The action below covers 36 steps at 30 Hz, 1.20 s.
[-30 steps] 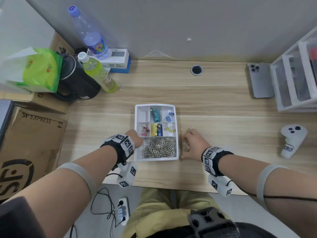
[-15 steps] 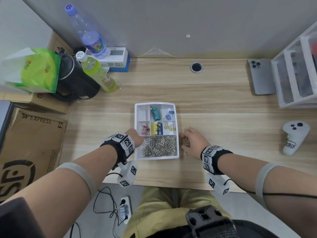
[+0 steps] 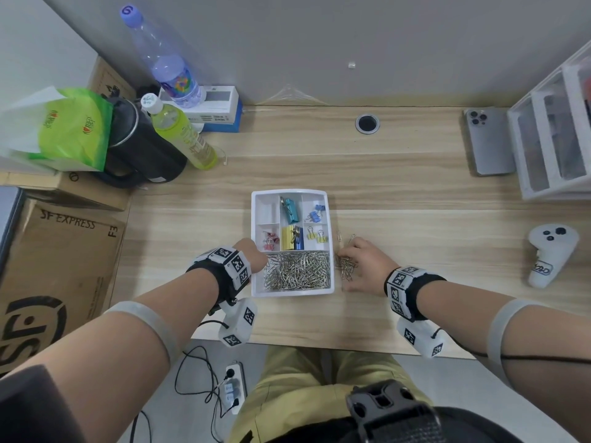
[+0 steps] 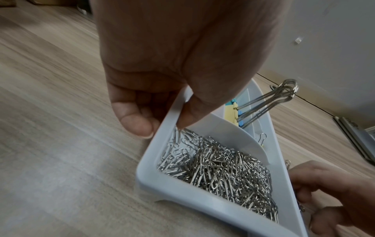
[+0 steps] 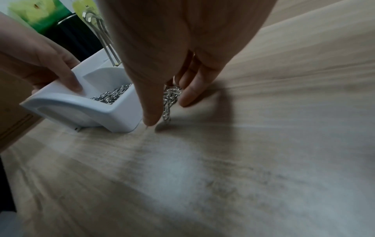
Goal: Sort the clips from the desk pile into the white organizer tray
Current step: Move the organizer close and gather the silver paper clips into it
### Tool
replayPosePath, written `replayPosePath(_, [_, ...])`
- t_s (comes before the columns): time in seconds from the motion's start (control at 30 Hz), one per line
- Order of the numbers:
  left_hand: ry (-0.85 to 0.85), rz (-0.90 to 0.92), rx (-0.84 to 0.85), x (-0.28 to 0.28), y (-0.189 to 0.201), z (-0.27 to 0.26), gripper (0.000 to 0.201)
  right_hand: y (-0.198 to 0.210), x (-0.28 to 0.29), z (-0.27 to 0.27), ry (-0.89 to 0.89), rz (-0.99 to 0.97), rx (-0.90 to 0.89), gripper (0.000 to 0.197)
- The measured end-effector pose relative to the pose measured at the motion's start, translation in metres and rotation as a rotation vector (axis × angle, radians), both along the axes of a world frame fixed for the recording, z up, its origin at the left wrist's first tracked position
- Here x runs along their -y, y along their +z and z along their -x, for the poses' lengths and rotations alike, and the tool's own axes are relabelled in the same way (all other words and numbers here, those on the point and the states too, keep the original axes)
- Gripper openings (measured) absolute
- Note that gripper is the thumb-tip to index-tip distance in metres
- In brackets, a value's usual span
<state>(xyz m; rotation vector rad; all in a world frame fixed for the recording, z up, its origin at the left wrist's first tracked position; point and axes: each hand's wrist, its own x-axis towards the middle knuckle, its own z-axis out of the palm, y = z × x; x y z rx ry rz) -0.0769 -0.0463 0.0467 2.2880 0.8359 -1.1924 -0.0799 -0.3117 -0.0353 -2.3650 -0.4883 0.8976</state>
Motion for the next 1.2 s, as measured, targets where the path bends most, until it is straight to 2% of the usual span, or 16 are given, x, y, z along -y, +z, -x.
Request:
replayPosePath(0.13, [0.005, -0.002, -0.002, 0.0, 0.0, 0.0, 0.021, 0.001, 0.002, -0.007, 0.052, 0.011, -0.023, 0.072])
replayPosePath(0.37, [0.01, 0.002, -0.009, 0.0, 0.002, -0.001, 0.024, 0.003, -0.004, -0.003, -0.035, -0.006, 0.055, 0.046])
replayPosePath(0.63, [-0.012, -0.01, -0.004, 0.001, 0.005, -0.001, 0.025, 0.002, -0.012, 0.004, -0.083, -0.012, 0.118, 0.049])
replayPosePath(0.87, [-0.024, 0.006, 0.002, 0.001, 0.006, 0.001, 0.023, -0.009, -0.019, 0.008, -0.174, -0.038, 0.127, 0.029])
replayPosePath(1.1, [-0.029, 0.007, -0.009, 0.002, 0.006, -0.001, 0.024, -0.006, -0.023, 0.008, -0.148, -0.028, 0.122, 0.009])
replayPosePath(1.2, [-0.028, 0.008, -0.014, 0.002, 0.008, -0.001, 0.022, -0.002, -0.024, 0.005, -0.124, -0.033, 0.116, 0.009])
